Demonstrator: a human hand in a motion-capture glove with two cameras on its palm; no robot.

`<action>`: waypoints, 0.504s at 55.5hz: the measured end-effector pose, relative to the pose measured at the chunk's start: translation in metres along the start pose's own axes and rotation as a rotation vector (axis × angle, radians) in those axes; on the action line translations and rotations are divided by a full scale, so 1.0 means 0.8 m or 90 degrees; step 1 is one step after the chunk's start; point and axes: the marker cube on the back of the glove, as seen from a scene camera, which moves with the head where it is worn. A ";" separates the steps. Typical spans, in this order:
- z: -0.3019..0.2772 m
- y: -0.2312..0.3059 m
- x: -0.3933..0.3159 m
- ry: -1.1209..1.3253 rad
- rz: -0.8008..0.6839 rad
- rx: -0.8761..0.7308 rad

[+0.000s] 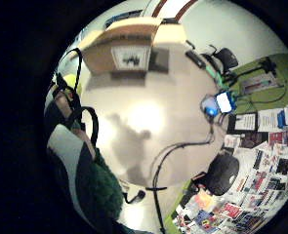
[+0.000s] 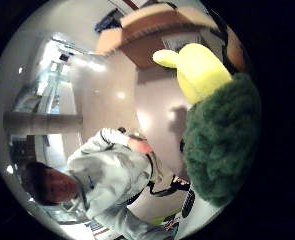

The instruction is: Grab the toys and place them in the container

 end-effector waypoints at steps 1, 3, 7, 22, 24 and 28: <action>-0.009 -0.012 -0.001 0.004 0.001 0.011; -0.023 -0.030 -0.008 0.009 0.001 0.031; -0.045 -0.074 -0.012 0.030 0.001 0.065; -0.059 -0.233 -0.074 -0.022 0.045 0.125; -0.051 -0.249 -0.077 -0.031 0.071 0.101; -0.029 -0.272 -0.074 -0.025 0.108 0.024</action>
